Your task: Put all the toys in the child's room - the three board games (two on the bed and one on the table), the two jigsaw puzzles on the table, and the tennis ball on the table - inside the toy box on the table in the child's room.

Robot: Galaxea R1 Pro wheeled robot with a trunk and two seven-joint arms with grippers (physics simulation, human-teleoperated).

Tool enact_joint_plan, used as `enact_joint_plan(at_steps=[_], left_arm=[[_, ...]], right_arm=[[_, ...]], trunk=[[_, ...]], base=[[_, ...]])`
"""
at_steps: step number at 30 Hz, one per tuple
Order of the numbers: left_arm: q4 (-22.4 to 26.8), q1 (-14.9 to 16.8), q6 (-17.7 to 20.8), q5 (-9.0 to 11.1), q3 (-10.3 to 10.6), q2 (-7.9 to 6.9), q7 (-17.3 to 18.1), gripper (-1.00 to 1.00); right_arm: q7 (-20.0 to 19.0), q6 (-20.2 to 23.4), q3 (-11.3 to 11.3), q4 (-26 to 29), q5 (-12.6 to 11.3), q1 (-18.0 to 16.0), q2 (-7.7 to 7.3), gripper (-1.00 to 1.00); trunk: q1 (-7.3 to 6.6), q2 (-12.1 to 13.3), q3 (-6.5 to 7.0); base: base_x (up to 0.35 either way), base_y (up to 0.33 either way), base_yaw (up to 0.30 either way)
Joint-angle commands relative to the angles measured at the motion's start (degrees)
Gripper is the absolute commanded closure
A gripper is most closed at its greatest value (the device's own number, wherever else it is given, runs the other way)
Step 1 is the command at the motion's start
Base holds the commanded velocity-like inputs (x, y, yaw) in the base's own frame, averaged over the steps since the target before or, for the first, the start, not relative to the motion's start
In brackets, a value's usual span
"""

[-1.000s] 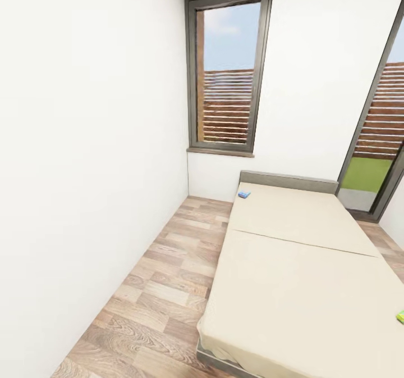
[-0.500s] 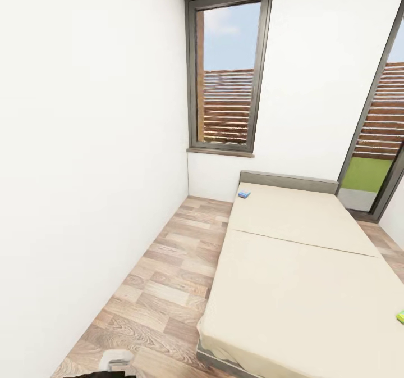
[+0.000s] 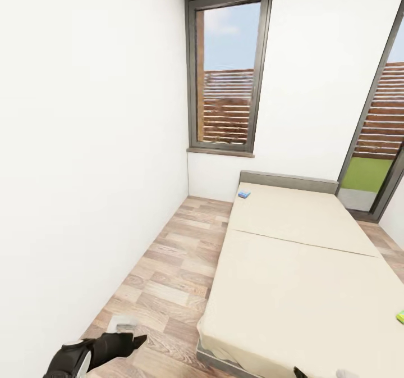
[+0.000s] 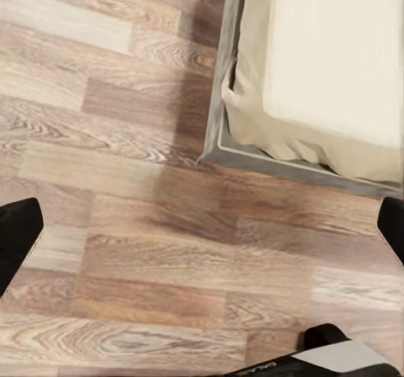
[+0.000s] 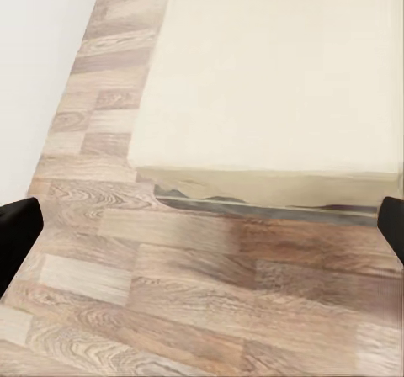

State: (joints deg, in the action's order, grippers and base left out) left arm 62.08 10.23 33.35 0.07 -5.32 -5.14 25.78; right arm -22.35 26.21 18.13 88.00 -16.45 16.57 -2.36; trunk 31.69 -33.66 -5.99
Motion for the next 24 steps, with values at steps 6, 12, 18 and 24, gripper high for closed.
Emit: enact_joint_plan(at_steps=[6,12,18,24], left_arm=[[0.7,1.0,-1.1,-0.1,-0.1,0.35,-0.2,-1.00],[0.9,1.2,-4.3,-0.3,0.2,0.79,-0.6,-1.00],[0.8,2.3,-5.9,0.0,0.1,1.37,-1.7,-1.00],[0.2,3.2,-7.1,0.1,-0.2,2.55,-5.8,-1.00]], right_arm=[[3.2,0.0,0.0,-0.3,-0.6,-1.9,0.09,-1.00],[4.3,-2.9,-0.1,-0.5,-0.7,-2.3,0.19,-1.00],[4.4,-3.7,0.2,-0.3,-1.1,-2.6,0.18,-1.00],[5.8,-3.9,-0.9,-0.4,-1.7,-4.6,1.31,-1.00]], trunk=[[0.02,-0.1,-0.10],[0.02,-0.1,-0.10],[0.02,-0.1,-0.10],[0.02,-0.1,-0.10]], base=[[0.000,0.000,0.000],[0.000,0.000,0.000],[0.000,0.000,0.000],[0.000,0.000,0.000]])
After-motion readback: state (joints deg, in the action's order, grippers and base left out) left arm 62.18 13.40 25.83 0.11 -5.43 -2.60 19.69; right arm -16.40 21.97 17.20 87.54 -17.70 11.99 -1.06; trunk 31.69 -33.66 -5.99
